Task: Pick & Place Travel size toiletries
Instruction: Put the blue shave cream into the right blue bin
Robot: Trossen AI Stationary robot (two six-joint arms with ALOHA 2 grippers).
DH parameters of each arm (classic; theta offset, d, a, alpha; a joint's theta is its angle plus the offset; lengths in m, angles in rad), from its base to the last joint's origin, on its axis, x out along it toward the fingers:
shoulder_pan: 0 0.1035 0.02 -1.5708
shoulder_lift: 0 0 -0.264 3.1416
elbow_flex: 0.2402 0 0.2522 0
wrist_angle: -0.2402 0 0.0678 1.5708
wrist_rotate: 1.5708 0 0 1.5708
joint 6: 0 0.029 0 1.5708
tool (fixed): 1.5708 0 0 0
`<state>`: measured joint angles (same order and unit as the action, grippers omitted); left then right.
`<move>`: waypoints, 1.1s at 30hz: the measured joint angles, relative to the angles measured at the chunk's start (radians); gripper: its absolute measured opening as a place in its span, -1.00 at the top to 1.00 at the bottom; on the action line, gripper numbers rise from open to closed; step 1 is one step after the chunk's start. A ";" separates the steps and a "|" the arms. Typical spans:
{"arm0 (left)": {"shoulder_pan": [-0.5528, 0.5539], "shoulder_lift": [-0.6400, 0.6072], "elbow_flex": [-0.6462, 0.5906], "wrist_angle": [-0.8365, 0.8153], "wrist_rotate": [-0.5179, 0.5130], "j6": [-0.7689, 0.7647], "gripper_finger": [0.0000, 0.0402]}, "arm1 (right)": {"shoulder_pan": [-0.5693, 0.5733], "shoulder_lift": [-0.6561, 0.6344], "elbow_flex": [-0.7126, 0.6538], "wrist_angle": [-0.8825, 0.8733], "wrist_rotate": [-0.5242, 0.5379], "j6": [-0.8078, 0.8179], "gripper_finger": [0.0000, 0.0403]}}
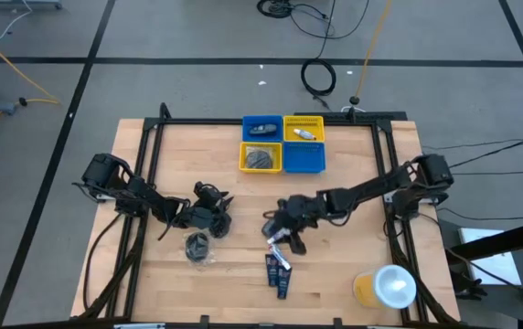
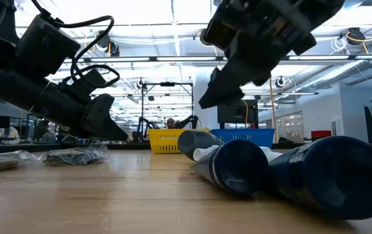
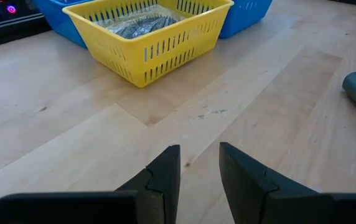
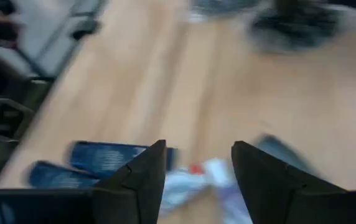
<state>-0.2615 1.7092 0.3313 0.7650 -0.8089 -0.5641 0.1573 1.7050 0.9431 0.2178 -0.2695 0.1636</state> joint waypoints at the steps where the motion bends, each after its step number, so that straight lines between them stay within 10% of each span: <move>1: 0.000 0.000 0.000 0.000 0.000 0.000 0.46 | 0.012 0.011 0.002 0.014 -0.019 0.011 0.09; 12: 0.000 0.000 0.000 0.005 0.000 -0.026 0.46 | 0.143 0.143 0.001 0.119 -0.153 0.077 -0.26; 33: 0.015 0.000 0.000 0.005 -0.013 -0.040 0.46 | 0.198 0.246 0.002 0.277 -0.019 -0.386 -0.43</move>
<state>-0.2464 1.7092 0.3313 0.7697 -0.8219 -0.6038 0.3553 1.9514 0.9447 0.4952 -0.2887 -0.2229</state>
